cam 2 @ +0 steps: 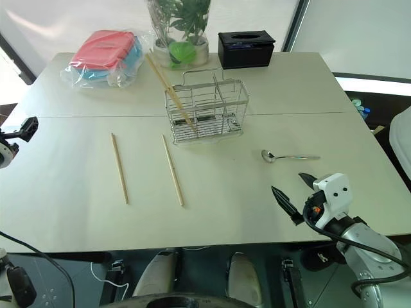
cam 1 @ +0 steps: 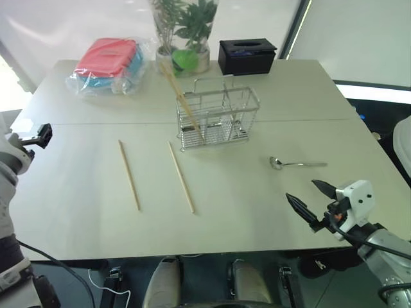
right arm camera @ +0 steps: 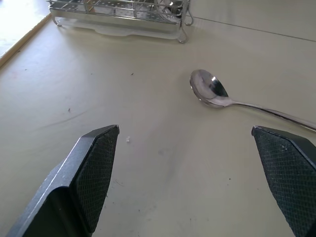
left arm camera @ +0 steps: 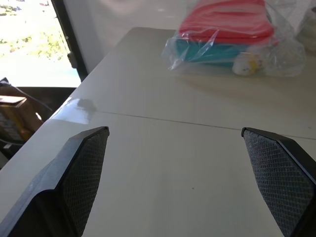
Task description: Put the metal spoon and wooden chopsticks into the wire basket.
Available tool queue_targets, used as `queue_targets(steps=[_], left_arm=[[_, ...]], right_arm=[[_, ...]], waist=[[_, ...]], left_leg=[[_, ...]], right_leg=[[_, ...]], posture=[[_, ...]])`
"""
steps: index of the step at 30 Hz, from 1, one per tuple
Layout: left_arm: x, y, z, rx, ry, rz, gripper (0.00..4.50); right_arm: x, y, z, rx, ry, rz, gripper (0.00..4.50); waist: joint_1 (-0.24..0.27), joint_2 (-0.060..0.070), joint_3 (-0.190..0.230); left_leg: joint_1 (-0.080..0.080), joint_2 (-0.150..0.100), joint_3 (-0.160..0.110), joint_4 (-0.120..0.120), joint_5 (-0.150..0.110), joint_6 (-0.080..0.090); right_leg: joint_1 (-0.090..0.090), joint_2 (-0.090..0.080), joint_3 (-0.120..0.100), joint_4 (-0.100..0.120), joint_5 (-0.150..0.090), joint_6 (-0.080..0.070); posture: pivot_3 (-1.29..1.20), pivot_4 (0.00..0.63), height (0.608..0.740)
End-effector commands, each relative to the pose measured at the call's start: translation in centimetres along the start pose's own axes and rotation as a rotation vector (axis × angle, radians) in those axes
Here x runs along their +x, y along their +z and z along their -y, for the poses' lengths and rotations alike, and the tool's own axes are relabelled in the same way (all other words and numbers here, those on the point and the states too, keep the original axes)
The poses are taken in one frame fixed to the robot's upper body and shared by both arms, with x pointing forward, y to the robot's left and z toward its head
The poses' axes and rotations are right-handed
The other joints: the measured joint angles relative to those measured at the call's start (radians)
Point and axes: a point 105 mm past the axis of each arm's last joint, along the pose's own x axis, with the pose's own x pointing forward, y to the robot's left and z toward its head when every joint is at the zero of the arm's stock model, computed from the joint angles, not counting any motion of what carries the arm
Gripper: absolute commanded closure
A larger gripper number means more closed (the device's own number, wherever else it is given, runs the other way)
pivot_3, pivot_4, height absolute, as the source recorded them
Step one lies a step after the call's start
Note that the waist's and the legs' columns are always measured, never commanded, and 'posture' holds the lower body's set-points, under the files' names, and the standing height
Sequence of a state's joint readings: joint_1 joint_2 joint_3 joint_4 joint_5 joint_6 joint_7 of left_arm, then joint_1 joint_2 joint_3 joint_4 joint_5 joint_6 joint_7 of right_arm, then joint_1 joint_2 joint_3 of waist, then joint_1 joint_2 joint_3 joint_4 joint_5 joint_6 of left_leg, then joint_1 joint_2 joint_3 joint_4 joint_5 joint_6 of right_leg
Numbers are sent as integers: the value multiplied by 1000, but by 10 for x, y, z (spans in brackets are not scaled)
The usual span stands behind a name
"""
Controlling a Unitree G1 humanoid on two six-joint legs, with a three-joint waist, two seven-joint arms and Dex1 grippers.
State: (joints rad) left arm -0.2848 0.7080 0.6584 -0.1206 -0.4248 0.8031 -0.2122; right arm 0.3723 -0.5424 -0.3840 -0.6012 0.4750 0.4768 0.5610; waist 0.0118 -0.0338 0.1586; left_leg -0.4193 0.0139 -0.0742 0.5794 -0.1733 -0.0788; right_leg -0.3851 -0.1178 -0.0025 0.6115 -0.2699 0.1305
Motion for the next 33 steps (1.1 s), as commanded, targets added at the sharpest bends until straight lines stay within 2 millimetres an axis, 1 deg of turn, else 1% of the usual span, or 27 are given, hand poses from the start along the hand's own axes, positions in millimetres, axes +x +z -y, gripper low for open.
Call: queue_targets(steps=[1, 11, 26, 28, 30, 32, 33], left_arm=[[-6, 15, -2, 45, 4, 41, 0], [-4, 17, 3, 51, -15, 35, 0], [-3, 18, 9, 67, -39, 22, 0], [-3, 20, 13, 76, -58, 31, 0], [-4, 24, 25, 92, -116, 42, 0], [-9, 28, 44, 109, -220, 50, 0], [-13, 29, 58, 127, -301, 54, 0]], right_arm=[[0, 9, 0, -23, -2, 28, 44], [2, 8, -1, -29, -6, 27, 44], [4, 14, 10, -89, -16, 28, 44], [6, 16, 13, -111, -4, 23, 44], [10, 21, 17, -159, 12, 12, 44], [15, 29, 24, -211, 25, 1, 44], [18, 34, 29, -243, 33, -6, 44]], waist=[[0, 0, 0], [0, 0, 0], [0, 0, 0], [0, 0, 0], [0, 0, 0], [0, 0, 0], [0, 0, 0]], left_leg=[[0, 0, 0, 0, 0, 0], [0, 0, 0, 0, 0, 0], [0, 0, 0, 0, 0, 0], [0, 0, 0, 0, 0, 0], [0, 0, 0, 0, 0, 0], [0, 0, 0, 0, 0, 0], [0, 0, 0, 0, 0, 0]], right_leg=[[0, 0, 0, 0, 0, 0], [0, 0, 0, 0, 0, 0], [0, 0, 0, 0, 0, 0], [0, 0, 0, 0, 0, 0], [0, 0, 0, 0, 0, 0], [0, 0, 0, 0, 0, 0], [0, 0, 0, 0, 0, 0]], posture=[[0, 150, 720], [0, 150, 720], [0, 150, 720], [0, 150, 720], [0, 150, 720], [0, 150, 720], [0, 150, 720]])
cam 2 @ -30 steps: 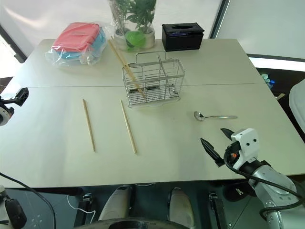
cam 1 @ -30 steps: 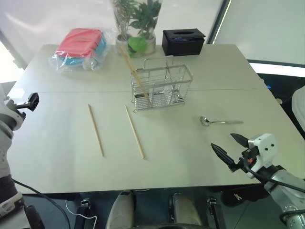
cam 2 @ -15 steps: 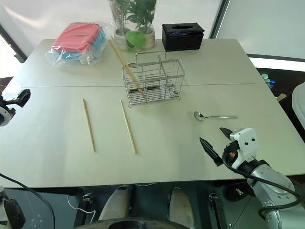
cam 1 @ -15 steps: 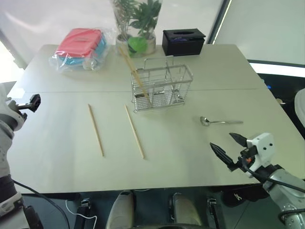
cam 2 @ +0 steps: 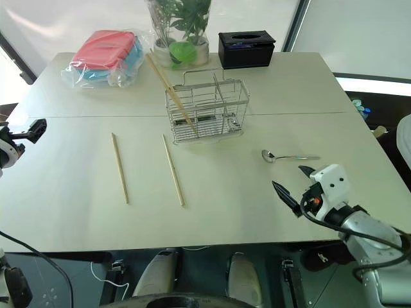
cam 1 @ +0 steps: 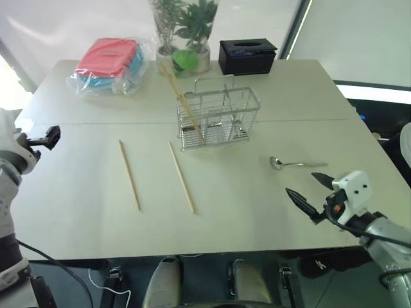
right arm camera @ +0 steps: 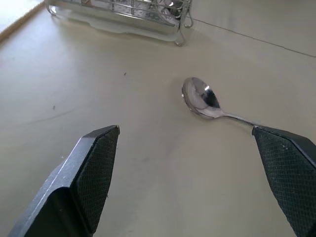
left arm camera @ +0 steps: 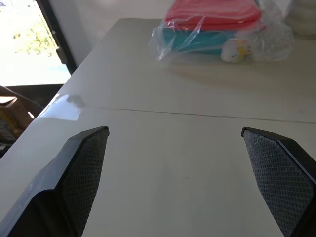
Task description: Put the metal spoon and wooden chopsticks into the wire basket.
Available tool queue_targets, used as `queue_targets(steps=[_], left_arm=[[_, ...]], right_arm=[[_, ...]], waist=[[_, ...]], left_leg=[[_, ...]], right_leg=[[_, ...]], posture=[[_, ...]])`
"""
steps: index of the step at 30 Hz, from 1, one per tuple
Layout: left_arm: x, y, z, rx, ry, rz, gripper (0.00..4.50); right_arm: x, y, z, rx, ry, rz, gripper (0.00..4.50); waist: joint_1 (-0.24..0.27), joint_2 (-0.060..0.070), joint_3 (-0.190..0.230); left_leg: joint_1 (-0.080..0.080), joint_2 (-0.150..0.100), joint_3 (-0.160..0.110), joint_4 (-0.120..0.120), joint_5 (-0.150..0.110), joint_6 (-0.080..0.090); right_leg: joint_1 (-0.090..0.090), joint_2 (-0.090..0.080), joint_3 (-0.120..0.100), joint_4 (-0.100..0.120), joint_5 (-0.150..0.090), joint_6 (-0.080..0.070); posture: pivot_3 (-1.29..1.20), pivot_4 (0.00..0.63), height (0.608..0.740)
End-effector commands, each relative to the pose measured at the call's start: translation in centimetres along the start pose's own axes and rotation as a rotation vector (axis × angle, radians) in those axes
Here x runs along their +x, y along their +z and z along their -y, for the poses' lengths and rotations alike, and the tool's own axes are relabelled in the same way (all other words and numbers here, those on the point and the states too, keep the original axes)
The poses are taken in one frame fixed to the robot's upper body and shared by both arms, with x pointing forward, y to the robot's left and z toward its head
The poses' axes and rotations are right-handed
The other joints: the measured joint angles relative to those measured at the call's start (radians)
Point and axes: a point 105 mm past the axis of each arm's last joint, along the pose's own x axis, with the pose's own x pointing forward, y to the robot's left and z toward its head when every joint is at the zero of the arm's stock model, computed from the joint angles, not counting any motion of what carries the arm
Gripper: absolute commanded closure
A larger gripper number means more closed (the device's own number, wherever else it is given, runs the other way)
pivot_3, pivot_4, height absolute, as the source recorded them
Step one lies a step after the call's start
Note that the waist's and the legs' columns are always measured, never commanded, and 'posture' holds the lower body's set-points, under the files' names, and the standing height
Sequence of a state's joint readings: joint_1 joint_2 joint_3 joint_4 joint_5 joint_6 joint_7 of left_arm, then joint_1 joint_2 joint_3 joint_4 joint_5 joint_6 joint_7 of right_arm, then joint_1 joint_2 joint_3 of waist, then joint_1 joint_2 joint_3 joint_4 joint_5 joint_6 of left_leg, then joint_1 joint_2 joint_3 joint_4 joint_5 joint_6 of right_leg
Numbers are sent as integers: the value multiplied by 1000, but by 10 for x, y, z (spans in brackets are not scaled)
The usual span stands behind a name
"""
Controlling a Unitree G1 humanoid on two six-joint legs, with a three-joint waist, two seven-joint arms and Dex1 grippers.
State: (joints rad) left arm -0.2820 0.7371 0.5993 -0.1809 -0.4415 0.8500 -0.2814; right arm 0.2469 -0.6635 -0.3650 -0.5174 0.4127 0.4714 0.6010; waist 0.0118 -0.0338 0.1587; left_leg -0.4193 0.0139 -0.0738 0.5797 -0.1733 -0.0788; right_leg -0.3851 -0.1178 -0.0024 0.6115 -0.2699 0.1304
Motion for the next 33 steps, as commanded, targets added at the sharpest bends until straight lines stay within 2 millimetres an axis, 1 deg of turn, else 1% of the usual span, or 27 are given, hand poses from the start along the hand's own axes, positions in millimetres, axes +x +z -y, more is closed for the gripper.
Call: queue_targets(steps=[1, 4, 6, 8, 10, 13, 16, 20, 23, 28, 31, 33], left_arm=[[-13, 28, 50, 103, -266, 75, 0], [-29, 28, 94, 185, -522, 62, 0], [-43, 27, 117, 241, -682, 51, 0], [-54, 23, 134, 312, -808, 30, 0], [-63, 19, 147, 384, -911, 11, 0], [-74, 16, 161, 435, -1035, 1, 0], [-80, 16, 170, 441, -1106, 2, 0], [-85, 17, 184, 448, -1202, 11, 0], [-85, 20, 187, 450, -1222, 23, 0], [-86, 24, 191, 439, -1243, 31, 0], [-87, 25, 193, 443, -1246, 35, 0], [-89, 24, 194, 445, -1246, 37, 0]], right_arm=[[7, 23, 18, -133, 25, 12, 44], [15, 34, 33, -226, 68, -12, 44], [22, 39, 42, -298, 98, -32, 44], [29, 42, 49, -372, 138, -51, 44], [36, 45, 54, -419, 184, -66, 44], [46, 45, 60, -479, 257, -103, 44], [52, 43, 62, -525, 322, -139, 44], [71, 36, 72, -580, 428, -252, 44], [80, 30, 79, -595, 492, -330, 44], [93, 21, 90, -577, 522, -435, 44], [96, 10, 86, -530, 578, -499, 44], [102, 7, 83, -501, 586, -508, 44]], waist=[[0, 0, 0], [-1, 1, 0], [-1, 1, 0], [-2, 2, 1], [-5, 3, 2], [-8, 5, 3], [-8, 5, 3], [-17, 6, 4], [-28, 7, 4], [-33, 8, 5], [-33, 8, 5], [-33, 8, 5]], left_leg=[[0, 0, 0, 0, 0, 0], [0, 0, 0, 0, 0, 0], [0, 0, 1, 0, 0, 0], [0, 0, 1, 0, 0, 0], [-1, 0, 1, 0, 0, 1], [-1, 0, 1, 0, 0, 1], [-1, 0, 2, 0, 0, 1], [-1, 0, 2, 0, 0, 1], [0, 0, 2, 0, 0, 1], [0, 0, 2, -1, 0, 1], [0, 0, 2, -2, 0, 1], [0, 0, 2, -1, 0, 1]], right_leg=[[0, 0, 0, 0, 0, 0], [0, 0, 0, 0, 0, 0], [0, 0, 0, 0, 0, 0], [-1, 0, 0, 0, 0, 0], [-1, 0, 1, 0, 0, 0], [-1, 0, 1, 0, 0, 0], [-1, 0, 1, 0, 0, 0], [-1, 0, 1, 0, 0, 0], [-1, 0, 1, 1, 0, 0], [-2, 1, 1, 1, 0, 1], [-2, 1, 1, 1, 0, 2], [-2, 1, 1, 2, 2, 4]], posture=[[0, 150, 720], [0, 150, 720], [0, 150, 720], [0, 150, 720], [0, 150, 720], [0, 150, 720], [0, 150, 720], [0, 150, 720], [0, 150, 720], [0, 150, 720], [0, 150, 720], [0, 150, 720]])
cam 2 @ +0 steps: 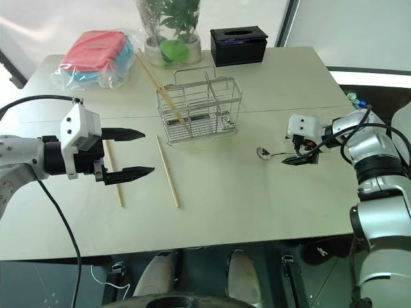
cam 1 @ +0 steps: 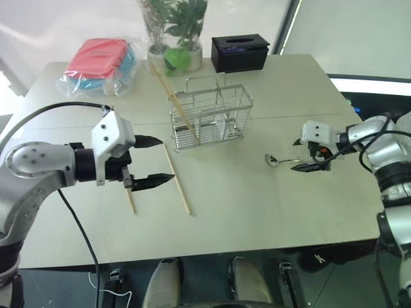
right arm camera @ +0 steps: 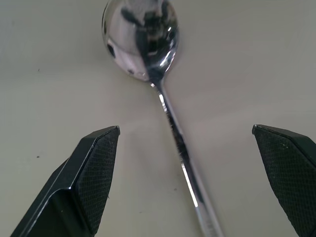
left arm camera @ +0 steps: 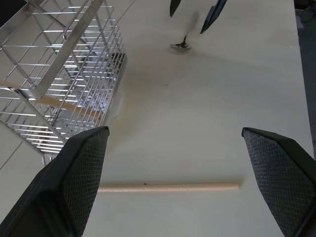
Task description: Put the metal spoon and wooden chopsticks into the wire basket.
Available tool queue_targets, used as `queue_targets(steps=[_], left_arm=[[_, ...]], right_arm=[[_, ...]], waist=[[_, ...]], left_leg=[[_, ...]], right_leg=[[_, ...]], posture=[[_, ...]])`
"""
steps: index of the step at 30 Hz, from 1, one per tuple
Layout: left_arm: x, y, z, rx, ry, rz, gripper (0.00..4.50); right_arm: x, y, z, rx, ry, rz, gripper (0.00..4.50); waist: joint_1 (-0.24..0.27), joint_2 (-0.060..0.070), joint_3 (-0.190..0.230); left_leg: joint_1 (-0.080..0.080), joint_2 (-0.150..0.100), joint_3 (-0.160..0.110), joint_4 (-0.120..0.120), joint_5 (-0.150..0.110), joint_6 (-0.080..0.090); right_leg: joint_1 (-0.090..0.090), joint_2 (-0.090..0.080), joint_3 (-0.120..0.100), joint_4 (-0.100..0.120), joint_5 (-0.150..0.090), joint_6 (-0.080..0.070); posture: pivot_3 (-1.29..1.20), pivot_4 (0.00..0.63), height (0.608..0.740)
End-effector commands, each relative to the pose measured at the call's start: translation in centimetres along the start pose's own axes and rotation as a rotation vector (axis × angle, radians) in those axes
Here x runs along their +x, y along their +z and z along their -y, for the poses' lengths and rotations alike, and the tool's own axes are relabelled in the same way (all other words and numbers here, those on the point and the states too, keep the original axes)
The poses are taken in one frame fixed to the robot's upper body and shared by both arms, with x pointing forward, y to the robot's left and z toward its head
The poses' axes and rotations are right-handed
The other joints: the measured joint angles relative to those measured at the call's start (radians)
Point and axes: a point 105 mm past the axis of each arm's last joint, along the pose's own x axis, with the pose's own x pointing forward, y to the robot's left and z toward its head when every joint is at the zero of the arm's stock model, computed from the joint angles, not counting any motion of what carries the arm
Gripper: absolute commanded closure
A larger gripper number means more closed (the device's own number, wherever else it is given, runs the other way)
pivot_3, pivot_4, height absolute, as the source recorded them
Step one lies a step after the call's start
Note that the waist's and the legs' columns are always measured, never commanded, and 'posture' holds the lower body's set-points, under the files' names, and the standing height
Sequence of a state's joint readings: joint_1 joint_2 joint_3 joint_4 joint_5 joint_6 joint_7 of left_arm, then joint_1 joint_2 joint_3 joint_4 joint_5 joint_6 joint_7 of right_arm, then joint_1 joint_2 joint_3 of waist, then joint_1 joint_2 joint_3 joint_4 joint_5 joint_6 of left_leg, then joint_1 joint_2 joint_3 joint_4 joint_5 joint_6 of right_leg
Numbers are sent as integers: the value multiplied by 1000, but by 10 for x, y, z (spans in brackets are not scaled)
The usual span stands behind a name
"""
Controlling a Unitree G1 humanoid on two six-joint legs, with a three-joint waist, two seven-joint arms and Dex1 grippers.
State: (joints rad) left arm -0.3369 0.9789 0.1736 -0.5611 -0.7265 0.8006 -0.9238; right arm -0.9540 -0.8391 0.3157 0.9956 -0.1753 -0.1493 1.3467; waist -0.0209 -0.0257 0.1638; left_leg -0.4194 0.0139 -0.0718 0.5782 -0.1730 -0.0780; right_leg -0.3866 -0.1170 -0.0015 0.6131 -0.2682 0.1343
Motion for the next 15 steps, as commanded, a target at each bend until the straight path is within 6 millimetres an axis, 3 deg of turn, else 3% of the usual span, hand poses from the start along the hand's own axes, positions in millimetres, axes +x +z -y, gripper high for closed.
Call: queue_targets(steps=[1, 9, 15], left_arm=[[0, 9, 3, 41, -1, 16, 0], [-1, 9, 10, 30, -21, 5, 0], [-4, 12, 12, 20, -37, 5, 0]], right_arm=[[2, 6, 6, 16, 1, 2, 44], [18, 14, 4, 78, 41, 26, 44], [22, 14, -3, 70, 86, 37, 2926]], waist=[[0, 0, 0], [-1, 0, 0], [-15, 0, 0]], left_leg=[[0, 0, 0, 0, 0, 0], [3, 0, 0, 0, 0, 0], [11, 0, 0, -1, 0, 0]], right_leg=[[0, 0, 0, 0, 0, 0], [3, 0, 0, 0, 0, 0], [11, 0, 0, 0, -2, -2]], posture=[[0, 150, 720], [0, 150, 720], [0, 150, 720]])
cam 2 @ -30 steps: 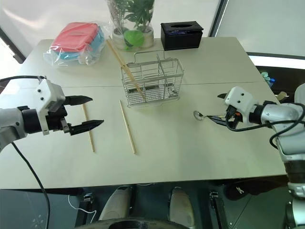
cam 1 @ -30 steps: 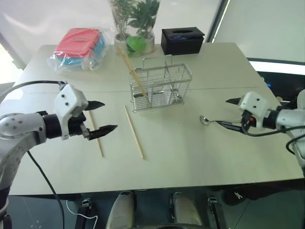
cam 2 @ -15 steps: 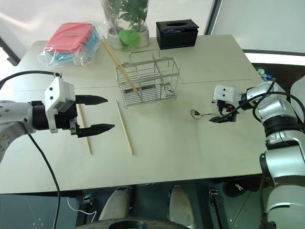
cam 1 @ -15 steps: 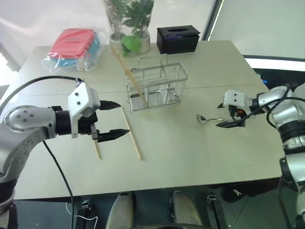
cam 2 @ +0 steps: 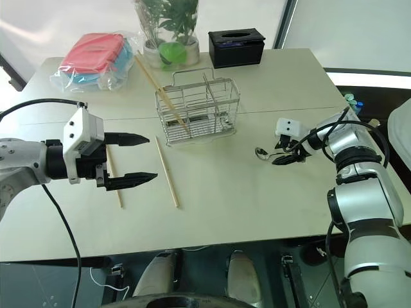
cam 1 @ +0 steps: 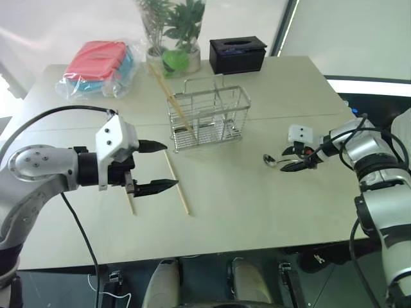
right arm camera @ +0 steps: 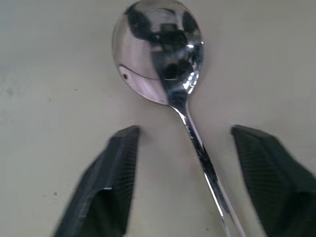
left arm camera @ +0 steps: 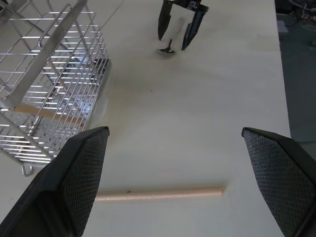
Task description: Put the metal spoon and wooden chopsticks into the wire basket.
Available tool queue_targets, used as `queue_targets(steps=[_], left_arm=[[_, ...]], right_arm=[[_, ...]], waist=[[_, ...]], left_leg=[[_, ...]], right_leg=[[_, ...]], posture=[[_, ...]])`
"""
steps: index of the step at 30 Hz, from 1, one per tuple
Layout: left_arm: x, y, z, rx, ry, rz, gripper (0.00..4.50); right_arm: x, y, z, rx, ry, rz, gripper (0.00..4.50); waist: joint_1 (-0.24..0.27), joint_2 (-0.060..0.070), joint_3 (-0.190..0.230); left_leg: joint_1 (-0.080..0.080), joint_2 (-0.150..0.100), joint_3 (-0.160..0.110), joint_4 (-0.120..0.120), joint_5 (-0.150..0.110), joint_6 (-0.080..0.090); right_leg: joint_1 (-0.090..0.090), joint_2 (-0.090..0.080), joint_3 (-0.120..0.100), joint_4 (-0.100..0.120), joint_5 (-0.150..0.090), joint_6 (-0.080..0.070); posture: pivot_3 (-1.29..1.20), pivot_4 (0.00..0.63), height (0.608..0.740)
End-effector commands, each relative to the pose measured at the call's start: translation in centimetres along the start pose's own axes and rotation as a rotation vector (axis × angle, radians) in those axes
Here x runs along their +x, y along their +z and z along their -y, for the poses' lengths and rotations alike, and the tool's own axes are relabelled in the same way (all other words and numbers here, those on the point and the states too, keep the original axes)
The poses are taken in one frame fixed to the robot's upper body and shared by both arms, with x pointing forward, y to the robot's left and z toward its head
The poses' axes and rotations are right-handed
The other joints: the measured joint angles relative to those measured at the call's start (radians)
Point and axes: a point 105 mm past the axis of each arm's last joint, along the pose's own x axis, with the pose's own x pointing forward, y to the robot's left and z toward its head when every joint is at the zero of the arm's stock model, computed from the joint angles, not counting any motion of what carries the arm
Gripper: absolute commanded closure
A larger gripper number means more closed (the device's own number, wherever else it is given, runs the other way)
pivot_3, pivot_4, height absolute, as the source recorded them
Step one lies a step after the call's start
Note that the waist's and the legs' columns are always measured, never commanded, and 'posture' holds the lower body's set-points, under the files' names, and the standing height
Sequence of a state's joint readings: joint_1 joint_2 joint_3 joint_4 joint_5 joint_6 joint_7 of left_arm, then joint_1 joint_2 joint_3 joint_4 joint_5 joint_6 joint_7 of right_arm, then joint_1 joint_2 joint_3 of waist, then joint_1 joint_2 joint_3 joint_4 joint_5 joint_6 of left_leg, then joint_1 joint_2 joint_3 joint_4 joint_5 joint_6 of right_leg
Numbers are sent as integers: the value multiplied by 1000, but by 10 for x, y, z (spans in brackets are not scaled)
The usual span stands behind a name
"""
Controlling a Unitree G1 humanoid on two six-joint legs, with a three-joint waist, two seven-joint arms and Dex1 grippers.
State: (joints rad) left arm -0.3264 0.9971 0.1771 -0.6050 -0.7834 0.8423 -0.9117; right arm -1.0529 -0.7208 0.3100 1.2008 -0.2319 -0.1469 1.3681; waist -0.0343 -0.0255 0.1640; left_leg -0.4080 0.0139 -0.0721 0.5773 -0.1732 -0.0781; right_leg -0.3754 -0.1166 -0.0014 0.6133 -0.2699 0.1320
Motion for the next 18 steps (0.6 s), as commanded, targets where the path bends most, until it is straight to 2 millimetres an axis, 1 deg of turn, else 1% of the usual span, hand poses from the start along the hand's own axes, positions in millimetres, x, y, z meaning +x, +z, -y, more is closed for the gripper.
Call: queue_targets(steps=[1, 2, 3, 8, 12, 15, 18], left_arm=[[-5, 10, 1, 38, 7, 16, 0], [-5, 11, 2, 39, 5, 17, 0], [-5, 11, 2, 39, 4, 17, 0], [-4, 14, 0, 39, 1, 26, 0], [-5, 16, -6, 45, 14, 35, 0], [-6, 19, -10, 47, 27, 46, 0], [-8, 23, -16, 47, 53, 62, 0]], right_arm=[[-3, 2, 0, -15, 8, 15, 3545], [-3, 2, -2, -16, 16, 20, 4114], [-3, 2, -2, -16, 21, 24, 4468], [-4, 3, -5, -64, 24, 38, 4468], [-9, 15, -7, -149, 28, 102, 4468], [-20, 34, -15, -237, 44, 184, 4468], [-35, 57, -32, -276, 75, 291, 4468]], waist=[[-2, 0, 0], [-2, 0, 0], [-3, 0, 0], [-6, 0, 0], [-8, 1, 1], [-8, 2, 2], [-5, 3, 3]], left_leg=[[0, 0, 0, 0, 0, 0], [0, 0, 0, 0, 0, 0], [0, 0, -1, 0, 0, 0], [0, 0, -1, 0, 0, 0], [0, 0, -1, 0, 0, 0], [0, 0, -1, 0, 0, 0], [0, 0, -1, 0, 0, 0]], right_leg=[[0, 0, 0, 0, 0, 0], [1, 0, 0, 0, 0, 0], [1, 0, 0, 0, 0, 0], [1, 0, 0, 0, 0, 1], [1, 0, 0, 0, 0, 2], [1, 0, 0, 0, 1, 4], [1, 0, 0, 0, 1, 4]], posture=[[0, 150, 720], [0, 150, 720], [0, 150, 720], [0, 150, 720], [0, 150, 720], [0, 150, 720], [0, 150, 720]])
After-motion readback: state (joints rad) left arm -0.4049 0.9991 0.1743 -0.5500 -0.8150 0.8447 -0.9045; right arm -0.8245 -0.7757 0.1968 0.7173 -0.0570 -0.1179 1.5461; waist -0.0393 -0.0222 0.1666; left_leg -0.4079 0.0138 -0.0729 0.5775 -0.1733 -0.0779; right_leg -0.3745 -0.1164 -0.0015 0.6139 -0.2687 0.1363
